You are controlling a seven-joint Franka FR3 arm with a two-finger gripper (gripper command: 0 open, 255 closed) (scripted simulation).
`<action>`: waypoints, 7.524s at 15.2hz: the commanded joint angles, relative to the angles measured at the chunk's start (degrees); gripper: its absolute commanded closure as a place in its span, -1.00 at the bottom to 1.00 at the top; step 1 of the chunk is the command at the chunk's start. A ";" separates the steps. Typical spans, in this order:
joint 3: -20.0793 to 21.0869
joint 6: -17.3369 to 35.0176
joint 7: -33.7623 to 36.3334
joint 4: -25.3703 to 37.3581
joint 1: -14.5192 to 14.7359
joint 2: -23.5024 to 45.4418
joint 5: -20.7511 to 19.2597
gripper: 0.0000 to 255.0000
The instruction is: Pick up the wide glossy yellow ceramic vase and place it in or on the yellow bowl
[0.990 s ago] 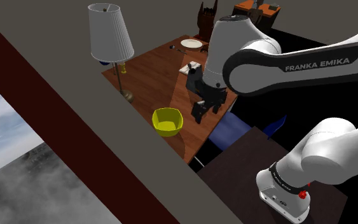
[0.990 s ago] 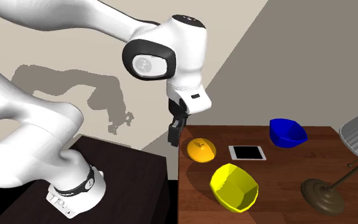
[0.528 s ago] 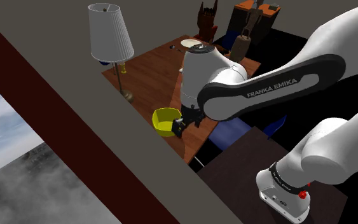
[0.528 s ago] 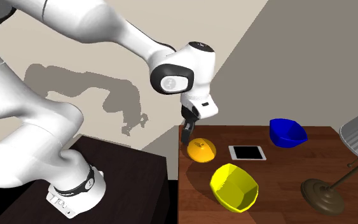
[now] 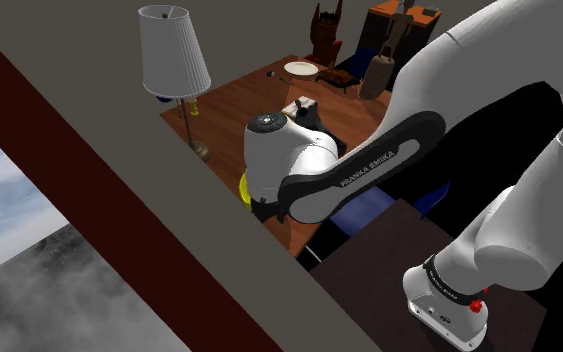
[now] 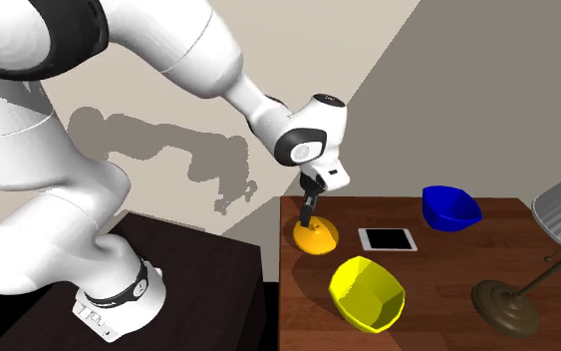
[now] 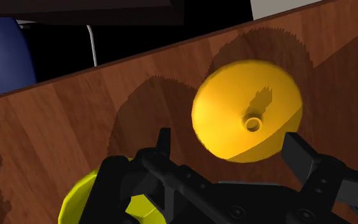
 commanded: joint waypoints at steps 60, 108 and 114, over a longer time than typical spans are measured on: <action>1.17 -10.95 4.44 12.39 2.98 2.23 -1.40 1.00; -10.51 -6.73 -15.57 19.79 -8.73 13.88 -7.18 1.00; -10.51 -6.73 -15.57 19.79 -8.73 13.88 -7.18 -1.00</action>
